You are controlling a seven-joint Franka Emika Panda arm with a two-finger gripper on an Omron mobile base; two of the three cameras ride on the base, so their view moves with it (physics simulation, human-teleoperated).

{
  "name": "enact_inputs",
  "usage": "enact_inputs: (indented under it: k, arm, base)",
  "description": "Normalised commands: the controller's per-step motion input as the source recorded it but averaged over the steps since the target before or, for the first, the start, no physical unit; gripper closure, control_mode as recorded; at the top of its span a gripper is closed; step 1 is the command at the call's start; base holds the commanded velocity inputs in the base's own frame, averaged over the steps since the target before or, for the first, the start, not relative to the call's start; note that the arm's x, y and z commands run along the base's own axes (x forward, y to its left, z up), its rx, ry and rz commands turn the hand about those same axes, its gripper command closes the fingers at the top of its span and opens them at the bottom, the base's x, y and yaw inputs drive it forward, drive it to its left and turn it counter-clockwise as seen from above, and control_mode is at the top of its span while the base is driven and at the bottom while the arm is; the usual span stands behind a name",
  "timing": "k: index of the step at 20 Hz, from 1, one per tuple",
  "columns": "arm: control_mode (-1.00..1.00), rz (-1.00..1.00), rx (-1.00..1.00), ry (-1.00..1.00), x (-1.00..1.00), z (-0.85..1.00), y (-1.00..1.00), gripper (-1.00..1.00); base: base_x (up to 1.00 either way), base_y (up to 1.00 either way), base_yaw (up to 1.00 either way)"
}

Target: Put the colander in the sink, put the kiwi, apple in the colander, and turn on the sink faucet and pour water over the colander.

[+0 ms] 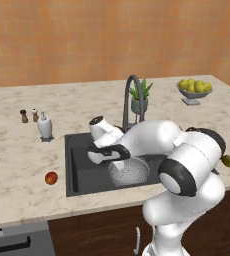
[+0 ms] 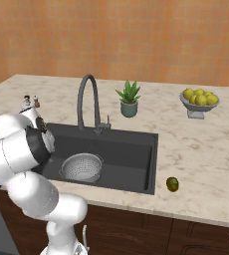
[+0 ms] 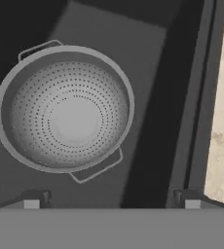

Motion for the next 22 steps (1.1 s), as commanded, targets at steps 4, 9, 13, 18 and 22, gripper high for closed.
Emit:
enact_inputs:
  k: [4, 9, 13, 18, 22]
  arm:
    - [-1.00, 0.82, -0.01, 0.00, -0.56, 0.57, 0.08, -1.00]
    - [-1.00, 0.79, 0.06, 0.00, -0.56, 0.39, 0.14, -1.00]
    - [-1.00, 0.67, 0.09, 0.00, -0.38, 0.43, 0.32, -1.00]
    - [-1.00, 0.41, 0.20, 0.07, -0.10, 0.49, 0.40, -1.00]
    - [-1.00, 0.24, 0.20, 0.00, -0.13, 0.29, 0.44, -1.00]
  base:
    - [0.00, 0.00, 0.00]
    - [0.00, 0.00, 0.00]
    - [0.00, 0.00, 0.00]
    - [0.00, 0.00, 0.00]
    - [0.00, 0.00, 0.00]
